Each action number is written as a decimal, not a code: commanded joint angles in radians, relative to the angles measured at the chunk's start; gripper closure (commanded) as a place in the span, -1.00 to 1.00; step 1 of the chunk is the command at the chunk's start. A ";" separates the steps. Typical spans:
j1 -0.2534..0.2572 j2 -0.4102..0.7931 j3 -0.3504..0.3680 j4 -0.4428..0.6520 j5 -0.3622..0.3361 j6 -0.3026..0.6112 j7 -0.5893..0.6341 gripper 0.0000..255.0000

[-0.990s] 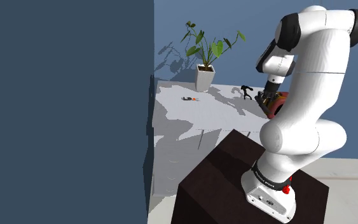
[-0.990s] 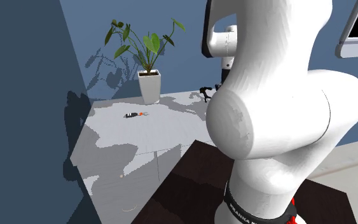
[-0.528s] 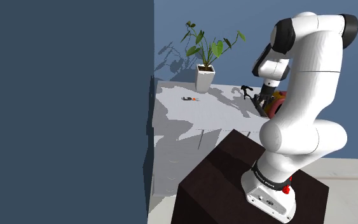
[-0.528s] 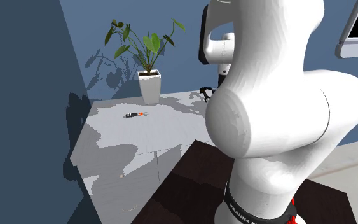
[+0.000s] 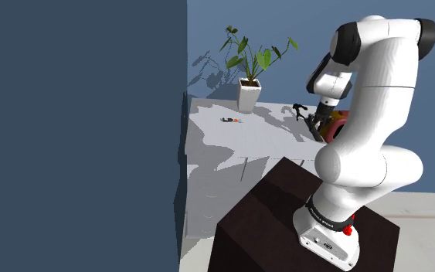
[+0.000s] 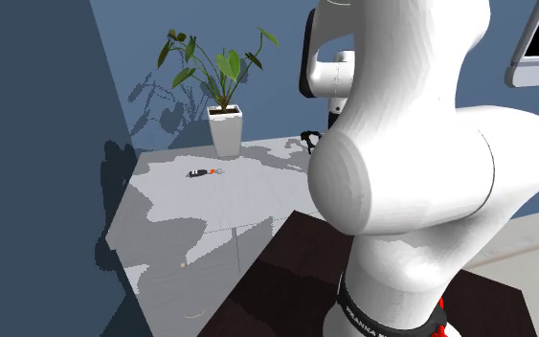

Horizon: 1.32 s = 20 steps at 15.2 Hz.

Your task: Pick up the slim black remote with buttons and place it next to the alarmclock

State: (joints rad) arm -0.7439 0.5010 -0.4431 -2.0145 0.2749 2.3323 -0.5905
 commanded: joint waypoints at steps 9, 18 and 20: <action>-0.013 0.064 0.001 -0.040 -0.028 0.001 0.020 -1.00; -0.010 0.030 -0.020 0.037 -0.060 -0.108 0.036 -1.00; -0.010 0.030 -0.020 0.037 -0.060 -0.108 0.036 -1.00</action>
State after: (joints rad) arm -0.7538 0.5310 -0.4632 -1.9779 0.2146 2.2247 -0.5548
